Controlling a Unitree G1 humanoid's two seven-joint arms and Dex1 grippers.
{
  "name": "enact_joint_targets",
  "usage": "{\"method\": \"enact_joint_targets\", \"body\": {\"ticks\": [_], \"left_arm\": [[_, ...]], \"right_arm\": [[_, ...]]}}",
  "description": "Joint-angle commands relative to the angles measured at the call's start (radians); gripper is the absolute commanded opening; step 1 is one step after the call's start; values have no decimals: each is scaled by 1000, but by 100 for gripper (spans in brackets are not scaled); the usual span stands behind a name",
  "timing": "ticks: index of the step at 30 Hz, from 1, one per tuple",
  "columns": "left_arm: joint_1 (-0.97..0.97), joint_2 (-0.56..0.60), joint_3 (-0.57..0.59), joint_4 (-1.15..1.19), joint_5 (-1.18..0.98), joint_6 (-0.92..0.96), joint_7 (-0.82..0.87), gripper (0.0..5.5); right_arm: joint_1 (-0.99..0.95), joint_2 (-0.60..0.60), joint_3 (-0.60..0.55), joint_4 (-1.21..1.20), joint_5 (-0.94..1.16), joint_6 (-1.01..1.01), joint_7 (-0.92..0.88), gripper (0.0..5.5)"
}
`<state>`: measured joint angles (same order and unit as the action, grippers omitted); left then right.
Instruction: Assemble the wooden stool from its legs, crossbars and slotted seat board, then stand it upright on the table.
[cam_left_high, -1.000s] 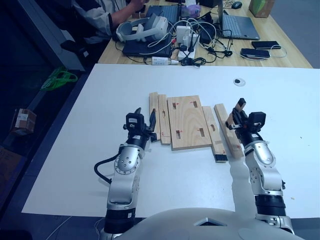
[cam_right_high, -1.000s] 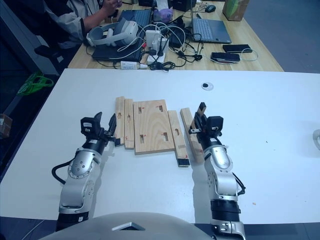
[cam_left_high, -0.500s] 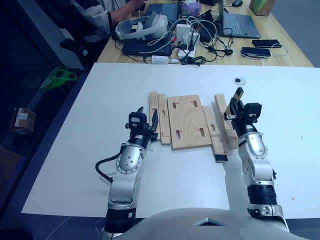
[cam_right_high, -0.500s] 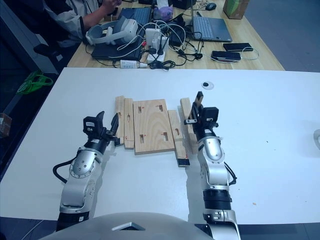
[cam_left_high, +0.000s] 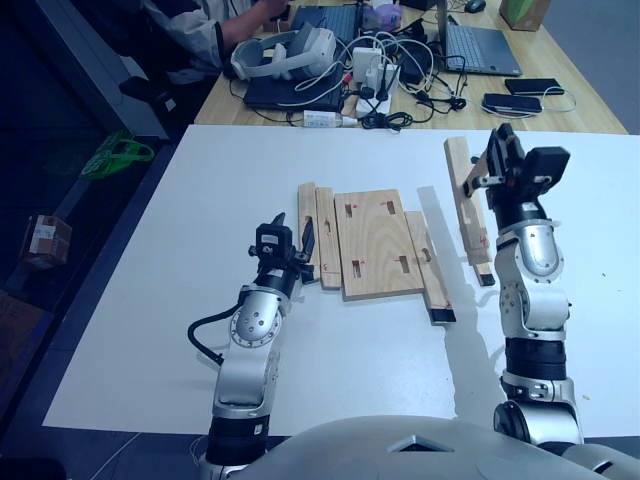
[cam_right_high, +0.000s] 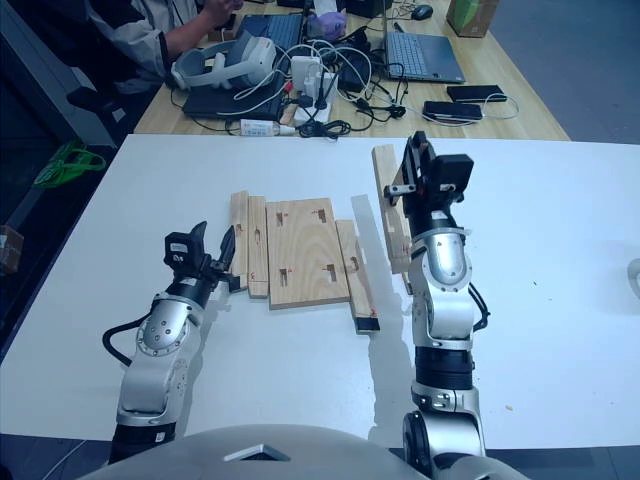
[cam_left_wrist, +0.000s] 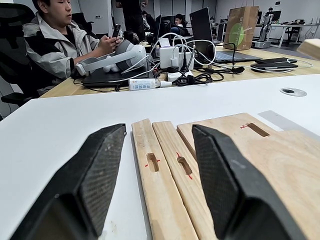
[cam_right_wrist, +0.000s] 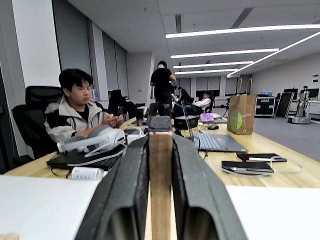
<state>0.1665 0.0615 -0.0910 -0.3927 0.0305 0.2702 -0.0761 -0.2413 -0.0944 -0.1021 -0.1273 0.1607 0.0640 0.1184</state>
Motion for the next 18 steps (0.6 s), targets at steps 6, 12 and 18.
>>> {"method": "enact_joint_targets", "body": {"ticks": [6, 12, 18], "left_arm": [[-19, 22, 7, -16, 3, 20, -9, 246], [-17, 19, 1, -19, 11, 21, 0, 246], [-14, 16, -4, -17, 18, 19, 4, 246]], "right_arm": [[292, -40, 82, 222, -54, 21, 105, 57], [270, -55, 78, 230, -59, 11, 113, 57], [273, -60, 80, 150, -22, 34, 150, 57]]}}
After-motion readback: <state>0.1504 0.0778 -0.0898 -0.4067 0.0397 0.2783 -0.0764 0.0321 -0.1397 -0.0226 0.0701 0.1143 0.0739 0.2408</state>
